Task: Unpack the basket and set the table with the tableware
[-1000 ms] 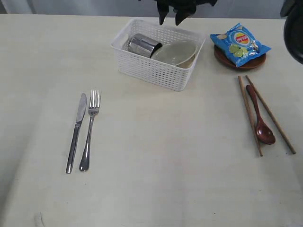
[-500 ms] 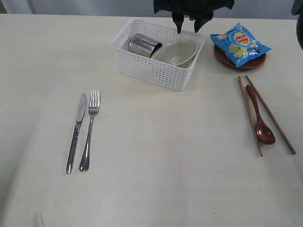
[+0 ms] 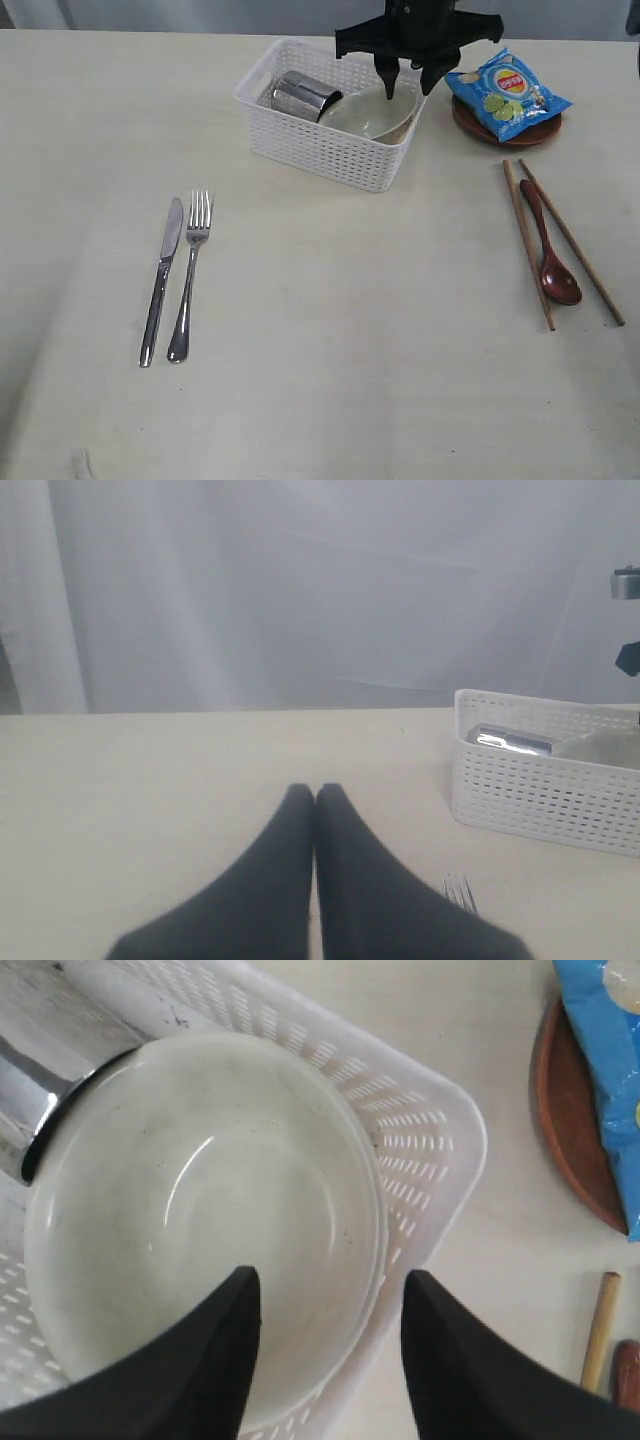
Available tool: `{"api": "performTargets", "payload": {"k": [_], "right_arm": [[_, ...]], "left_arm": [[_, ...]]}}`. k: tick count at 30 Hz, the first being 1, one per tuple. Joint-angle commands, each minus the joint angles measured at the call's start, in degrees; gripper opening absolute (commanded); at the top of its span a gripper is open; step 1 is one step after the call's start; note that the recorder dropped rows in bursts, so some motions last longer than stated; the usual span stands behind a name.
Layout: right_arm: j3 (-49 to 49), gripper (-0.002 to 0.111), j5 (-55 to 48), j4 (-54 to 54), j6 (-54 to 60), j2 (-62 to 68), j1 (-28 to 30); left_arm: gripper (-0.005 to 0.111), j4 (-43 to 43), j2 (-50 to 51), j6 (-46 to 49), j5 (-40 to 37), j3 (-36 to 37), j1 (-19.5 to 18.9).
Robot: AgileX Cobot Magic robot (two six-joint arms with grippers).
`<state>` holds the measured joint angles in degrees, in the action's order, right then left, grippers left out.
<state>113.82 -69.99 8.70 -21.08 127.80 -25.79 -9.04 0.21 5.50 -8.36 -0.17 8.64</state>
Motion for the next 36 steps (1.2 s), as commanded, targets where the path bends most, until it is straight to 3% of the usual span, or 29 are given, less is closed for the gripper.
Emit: {"api": "performTargets", "payload": {"k": [1, 36], "right_arm": [[-0.1, 0.044, 0.0, 0.3, 1.4, 1.4, 0.3], [0.0, 0.044, 3.5, 0.2, 6.6, 0.8, 0.1]], "left_arm": [[0.0, -0.5, -0.2, 0.1, 0.5, 0.2, 0.1], [0.0, -0.3, -0.2, 0.1, 0.5, 0.2, 0.1]]}}
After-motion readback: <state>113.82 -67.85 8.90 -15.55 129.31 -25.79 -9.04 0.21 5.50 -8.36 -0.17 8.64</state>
